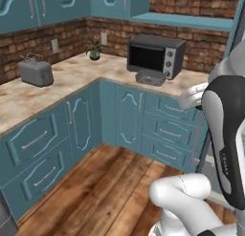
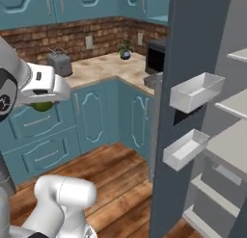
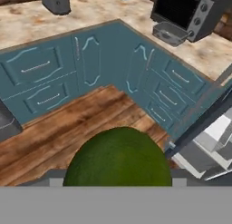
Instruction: Take the lime and mushroom out of the freezer and place them in the tupperware container on the counter. Then put the tupperware containing the vegetables back in the freezer.
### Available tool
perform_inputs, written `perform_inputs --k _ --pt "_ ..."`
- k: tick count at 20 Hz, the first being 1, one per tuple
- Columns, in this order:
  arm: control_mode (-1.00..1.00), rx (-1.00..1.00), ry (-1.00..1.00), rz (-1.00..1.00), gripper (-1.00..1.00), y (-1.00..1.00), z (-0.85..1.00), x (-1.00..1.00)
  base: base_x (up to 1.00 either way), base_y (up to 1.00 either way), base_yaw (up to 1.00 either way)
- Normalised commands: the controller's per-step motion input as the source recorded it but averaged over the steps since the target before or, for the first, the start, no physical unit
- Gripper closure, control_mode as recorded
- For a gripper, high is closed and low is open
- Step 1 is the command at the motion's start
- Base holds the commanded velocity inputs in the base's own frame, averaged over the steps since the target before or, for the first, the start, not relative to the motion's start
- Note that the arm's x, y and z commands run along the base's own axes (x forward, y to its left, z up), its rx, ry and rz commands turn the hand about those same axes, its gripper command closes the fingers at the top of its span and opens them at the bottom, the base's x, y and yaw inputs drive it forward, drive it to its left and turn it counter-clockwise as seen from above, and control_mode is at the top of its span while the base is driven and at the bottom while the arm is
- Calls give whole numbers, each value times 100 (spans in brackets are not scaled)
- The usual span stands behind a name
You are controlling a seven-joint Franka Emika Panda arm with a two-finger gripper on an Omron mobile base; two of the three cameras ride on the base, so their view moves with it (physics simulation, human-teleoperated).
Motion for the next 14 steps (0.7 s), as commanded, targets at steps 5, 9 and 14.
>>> perform_inputs --k 5,9,14 --pt "100 0 0 0 100 0 0 0 100 100 -20" --pt "100 0 0 0 100 0 0 0 100 73 -48" --pt "100 0 0 0 100 0 0 0 88 67 -68"
